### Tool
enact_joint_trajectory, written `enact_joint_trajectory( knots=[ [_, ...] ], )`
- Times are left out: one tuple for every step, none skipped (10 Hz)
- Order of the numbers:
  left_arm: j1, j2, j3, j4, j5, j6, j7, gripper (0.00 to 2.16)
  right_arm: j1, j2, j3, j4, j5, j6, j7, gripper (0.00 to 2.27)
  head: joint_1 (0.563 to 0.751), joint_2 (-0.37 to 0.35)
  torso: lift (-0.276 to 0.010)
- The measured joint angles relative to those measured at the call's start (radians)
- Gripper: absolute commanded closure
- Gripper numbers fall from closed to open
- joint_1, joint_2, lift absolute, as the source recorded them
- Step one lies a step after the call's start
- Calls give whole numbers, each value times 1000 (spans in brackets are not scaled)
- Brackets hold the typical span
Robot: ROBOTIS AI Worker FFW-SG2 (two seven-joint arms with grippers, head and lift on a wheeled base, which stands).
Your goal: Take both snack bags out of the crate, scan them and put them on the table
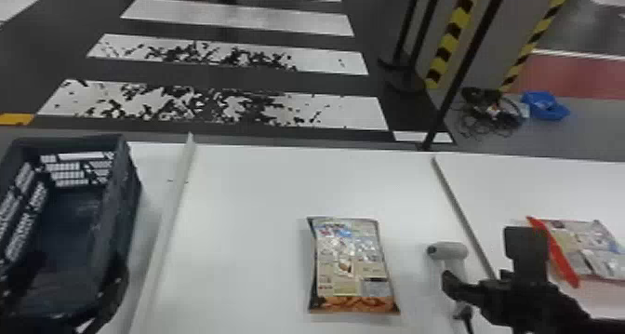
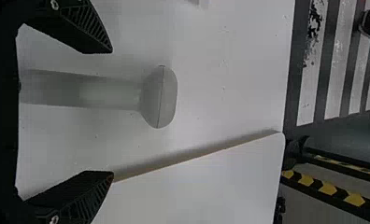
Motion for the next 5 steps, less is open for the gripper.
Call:
enact_joint_trajectory(
  knots=[
    [0,0,0,0,0,0,0,73,22,8,-20,-55,-16,34,0,53,695,-156,-92],
    [0,0,0,0,0,0,0,73,41,15,-46,-104,-72,75,8,53,695,-153,-92],
    [0,0,0,0,-1,0,0,73,54,20,-76,-141,-152,117,34,53,695,-134,-92],
    [0,-2,0,0,-1,0,0,73,63,24,-94,-168,-208,155,52,53,695,-109,-92],
    [1,-3,0,-1,-1,0,0,73,68,30,-101,-194,-249,193,65,53,695,-85,-92]
  ],
)
